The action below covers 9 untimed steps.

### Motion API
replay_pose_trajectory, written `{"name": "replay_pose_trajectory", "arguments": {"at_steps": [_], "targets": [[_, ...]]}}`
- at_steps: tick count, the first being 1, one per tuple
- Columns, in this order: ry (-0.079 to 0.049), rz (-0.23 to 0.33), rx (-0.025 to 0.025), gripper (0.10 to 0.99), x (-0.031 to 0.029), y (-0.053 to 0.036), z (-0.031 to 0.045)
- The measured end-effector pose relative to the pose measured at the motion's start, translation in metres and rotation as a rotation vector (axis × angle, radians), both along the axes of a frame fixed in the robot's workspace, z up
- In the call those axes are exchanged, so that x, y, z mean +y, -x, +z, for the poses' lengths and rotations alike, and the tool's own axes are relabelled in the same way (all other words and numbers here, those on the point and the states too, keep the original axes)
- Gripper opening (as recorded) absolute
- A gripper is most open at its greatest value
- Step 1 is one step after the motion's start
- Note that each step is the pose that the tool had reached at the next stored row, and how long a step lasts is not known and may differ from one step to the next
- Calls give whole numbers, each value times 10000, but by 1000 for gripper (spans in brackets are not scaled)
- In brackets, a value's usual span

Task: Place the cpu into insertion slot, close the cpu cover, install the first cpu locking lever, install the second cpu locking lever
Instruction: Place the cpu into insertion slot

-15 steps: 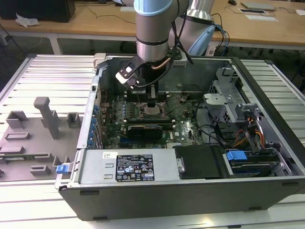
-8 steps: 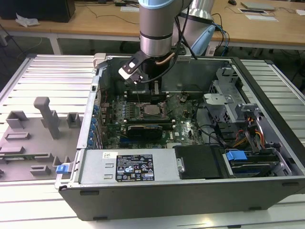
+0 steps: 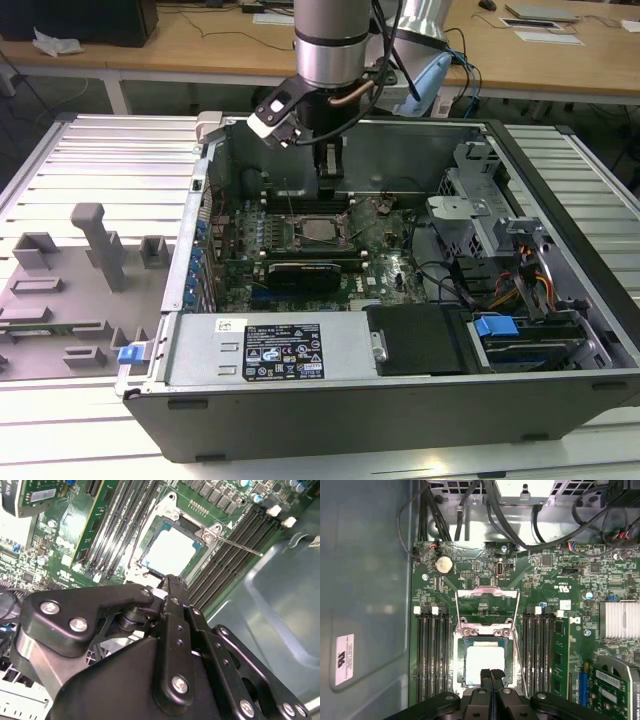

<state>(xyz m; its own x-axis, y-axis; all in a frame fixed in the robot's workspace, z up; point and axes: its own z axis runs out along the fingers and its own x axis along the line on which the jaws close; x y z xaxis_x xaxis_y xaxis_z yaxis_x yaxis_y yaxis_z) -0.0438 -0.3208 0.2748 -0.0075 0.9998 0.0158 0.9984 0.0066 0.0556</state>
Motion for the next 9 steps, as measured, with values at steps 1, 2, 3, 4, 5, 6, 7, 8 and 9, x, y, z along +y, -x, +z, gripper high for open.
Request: {"name": "replay_pose_trajectory", "arguments": {"at_steps": [1,2,3,4,5,6,7,8,9], "targets": [[-2,0,-1,106,0,0,0],[-2,0,-1,106,0,0,0],[-1,0,-1,106,0,0,0],[0,0,0,106,0,0,0],[0,0,0,106,0,0,1],[0,0,0,106,0,0,1],[0,-1,0,106,0,0,1],[0,-1,1,106,0,0,1],[0,-1,0,106,0,0,1]]}}
